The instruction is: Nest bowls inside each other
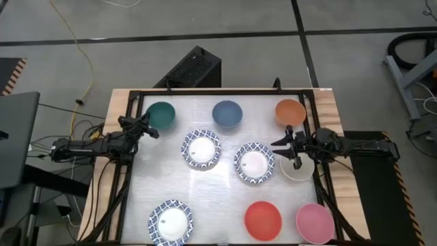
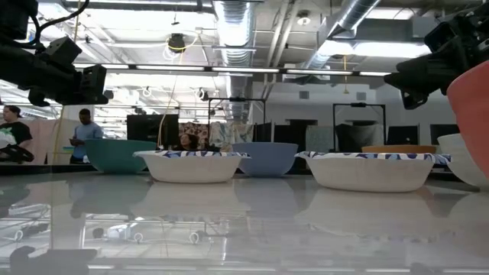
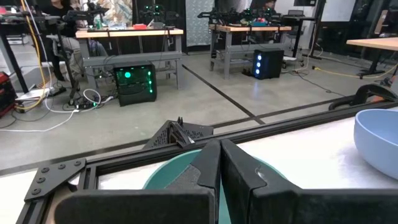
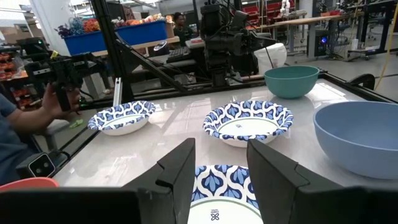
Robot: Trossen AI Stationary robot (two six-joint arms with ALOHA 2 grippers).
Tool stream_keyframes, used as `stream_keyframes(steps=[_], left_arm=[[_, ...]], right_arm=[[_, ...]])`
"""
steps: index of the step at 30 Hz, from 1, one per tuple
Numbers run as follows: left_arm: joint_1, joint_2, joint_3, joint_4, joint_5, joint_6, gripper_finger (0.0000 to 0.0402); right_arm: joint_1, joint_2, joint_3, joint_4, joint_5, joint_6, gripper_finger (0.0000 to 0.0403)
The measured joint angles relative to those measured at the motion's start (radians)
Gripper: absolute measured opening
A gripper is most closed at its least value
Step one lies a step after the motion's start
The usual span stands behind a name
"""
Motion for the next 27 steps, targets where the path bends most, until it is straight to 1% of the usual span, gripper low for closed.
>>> stream_keyframes(steps=[7, 10, 15, 20, 24, 27], left_arm=[[0.000, 0.000, 0.000, 0.000, 0.000, -0.001, 0.0000], [0.000, 0.000, 0.000, 0.001, 0.005, -0.053, 0.0000], [0.000, 0.000, 0.000, 0.005, 0.029, -0.115, 0.0000], [0.000, 0.000, 0.000, 0.010, 0.059, -0.111, 0.0000], [0.000, 0.000, 0.000, 0.017, 0.096, -0.225, 0.0000], [0.000, 0.000, 0.000, 0.018, 0.100, -0.241, 0.0000]], right_arm=[[0.000, 0.000, 0.000, 0.000, 0.000, 0.000, 0.0166], [0.000, 0.000, 0.000, 0.000, 0.000, -0.004, 0.0166], [0.000, 0.000, 0.000, 0.000, 0.000, -0.129, 0.0166], [0.000, 0.000, 0.000, 0.000, 0.000, -0.160, 0.0166], [-0.009, 0.000, 0.000, 0.005, 0.028, -0.190, 0.0166], [-0.010, 0.000, 0.000, 0.019, 0.031, -0.191, 0.0166]])
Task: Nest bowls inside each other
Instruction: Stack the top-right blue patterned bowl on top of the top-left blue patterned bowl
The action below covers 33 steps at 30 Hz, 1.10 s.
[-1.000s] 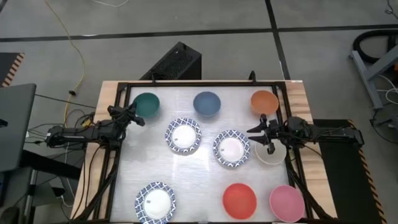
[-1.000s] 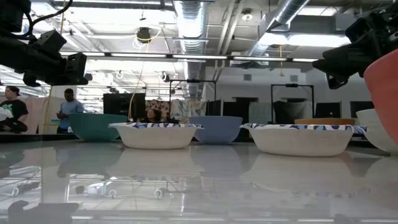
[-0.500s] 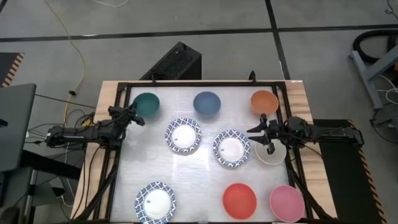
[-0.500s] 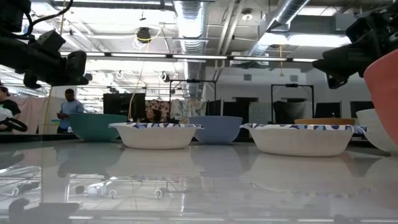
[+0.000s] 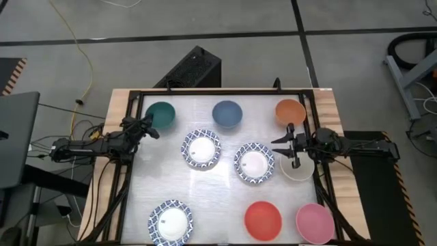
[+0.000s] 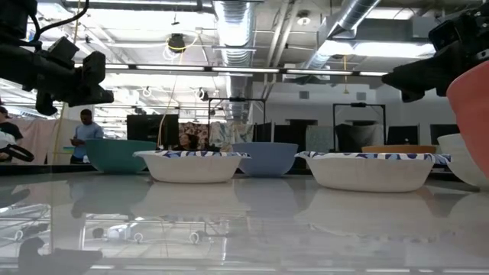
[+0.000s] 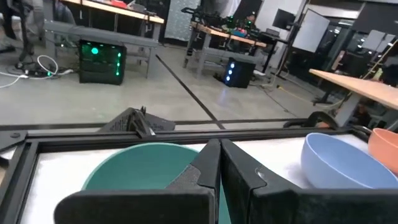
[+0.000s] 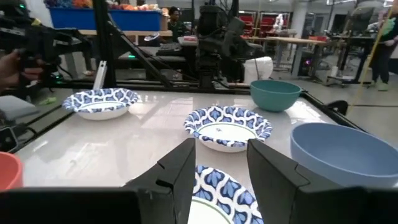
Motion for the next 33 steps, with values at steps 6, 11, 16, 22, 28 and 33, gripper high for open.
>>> stream_keyframes(steps=[6, 11, 16, 22, 28, 33], left_arm=[[0.000, 0.000, 0.000, 0.001, 0.007, -0.048, 0.0000], [0.000, 0.000, 0.000, 0.001, 0.007, -0.069, 0.0000], [0.000, 0.000, 0.000, 0.002, 0.013, -0.070, 0.0000], [0.000, 0.000, 0.000, 0.002, 0.012, -0.070, 0.0000], [0.000, 0.000, 0.000, 0.010, 0.069, -0.013, 0.0000], [0.000, 0.000, 0.000, 0.034, 0.249, 0.156, 0.0000]], right_arm=[[0.002, 0.000, 0.000, 0.078, 0.000, 0.029, 0.0166], [0.002, 0.000, 0.000, 0.139, -0.001, 0.105, 0.0166], [0.002, 0.000, 0.000, 0.128, -0.002, 0.215, 0.0166], [0.000, 0.000, 0.000, 0.128, 0.000, 0.216, 0.0166], [0.000, 0.000, 0.000, 0.127, 0.000, 0.216, 0.0166], [0.000, 0.000, 0.000, 0.127, 0.000, 0.210, 0.0166]])
